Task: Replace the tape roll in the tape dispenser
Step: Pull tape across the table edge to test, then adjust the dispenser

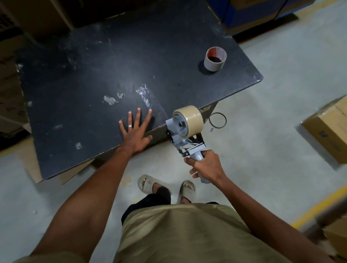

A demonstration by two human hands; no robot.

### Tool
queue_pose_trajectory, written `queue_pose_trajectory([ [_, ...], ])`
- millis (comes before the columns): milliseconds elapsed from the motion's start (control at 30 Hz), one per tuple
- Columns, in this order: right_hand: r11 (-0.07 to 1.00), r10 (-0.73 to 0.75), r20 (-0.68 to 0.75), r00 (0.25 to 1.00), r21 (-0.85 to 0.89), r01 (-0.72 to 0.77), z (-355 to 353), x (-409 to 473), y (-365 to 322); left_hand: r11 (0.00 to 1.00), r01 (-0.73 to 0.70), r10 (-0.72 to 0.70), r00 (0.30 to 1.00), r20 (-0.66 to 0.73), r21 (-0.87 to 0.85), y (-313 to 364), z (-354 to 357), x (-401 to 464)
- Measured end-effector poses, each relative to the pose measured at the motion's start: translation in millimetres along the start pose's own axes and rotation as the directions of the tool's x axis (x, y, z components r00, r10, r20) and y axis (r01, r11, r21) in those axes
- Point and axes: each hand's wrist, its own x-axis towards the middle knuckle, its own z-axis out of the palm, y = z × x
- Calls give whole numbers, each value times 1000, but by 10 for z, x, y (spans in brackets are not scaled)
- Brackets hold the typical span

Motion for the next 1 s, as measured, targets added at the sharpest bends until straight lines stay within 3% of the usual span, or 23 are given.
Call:
queue_pose_trajectory([
  [167,993,-104,-30,994,54,106,-52,87,-311,985,31,-40,998,-49,-171,-1,-106,-40],
  [367,960,-139,69,988,255,117,21,244,-719,893,92,-185,968,-171,-441,-33,-232,-51],
  [400,952,-133,91,987,289,102,32,268,-789,824,100,-230,959,-167,-558,-22,-264,-35],
  [500,919,-110,167,980,392,36,64,328,-1019,473,10,-286,947,-143,-881,61,-415,29],
  [667,874,-132,350,927,482,-57,53,493,-1357,274,-103,-314,930,-190,-956,239,-882,81],
  [867,816,-136,478,868,551,-175,160,699,-1657,270,-265,-289,895,-341,-926,292,-1296,194],
  [1000,774,-154,520,840,592,-225,264,856,-1815,328,-301,-295,868,-400,-895,123,-1315,302],
])
